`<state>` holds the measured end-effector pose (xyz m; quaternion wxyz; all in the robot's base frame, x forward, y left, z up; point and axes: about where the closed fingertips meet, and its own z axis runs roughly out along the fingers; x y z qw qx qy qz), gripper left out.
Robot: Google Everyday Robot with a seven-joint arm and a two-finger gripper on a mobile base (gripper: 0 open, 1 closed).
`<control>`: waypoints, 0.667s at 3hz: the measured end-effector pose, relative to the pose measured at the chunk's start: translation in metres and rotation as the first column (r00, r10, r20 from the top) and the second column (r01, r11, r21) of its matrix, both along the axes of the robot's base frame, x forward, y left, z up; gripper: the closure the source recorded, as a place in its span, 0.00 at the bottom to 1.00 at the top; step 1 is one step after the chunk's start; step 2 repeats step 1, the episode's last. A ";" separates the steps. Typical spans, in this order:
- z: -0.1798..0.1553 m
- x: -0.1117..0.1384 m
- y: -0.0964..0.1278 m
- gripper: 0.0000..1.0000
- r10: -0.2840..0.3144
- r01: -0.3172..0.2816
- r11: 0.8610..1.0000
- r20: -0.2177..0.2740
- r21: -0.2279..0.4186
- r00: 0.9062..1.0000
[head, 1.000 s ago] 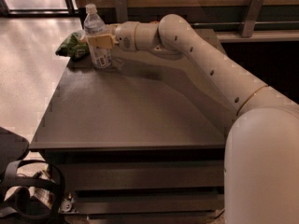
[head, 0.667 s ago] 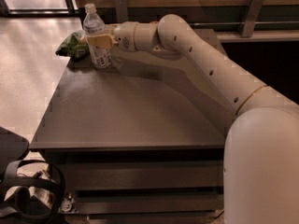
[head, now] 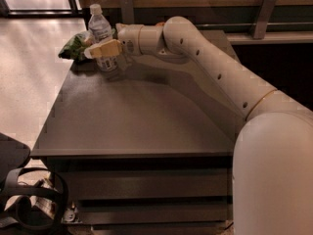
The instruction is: Move blue plastic bottle near green rice chip bag
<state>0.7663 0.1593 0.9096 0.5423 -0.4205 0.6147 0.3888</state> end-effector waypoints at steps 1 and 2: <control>0.000 0.000 0.000 0.00 0.000 0.000 1.000 0.000 0.000 1.000; 0.000 0.000 0.000 0.00 0.000 0.000 1.000 0.000 0.000 1.000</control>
Offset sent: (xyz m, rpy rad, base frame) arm 0.0000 0.0000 0.0000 0.0000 0.0000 0.0000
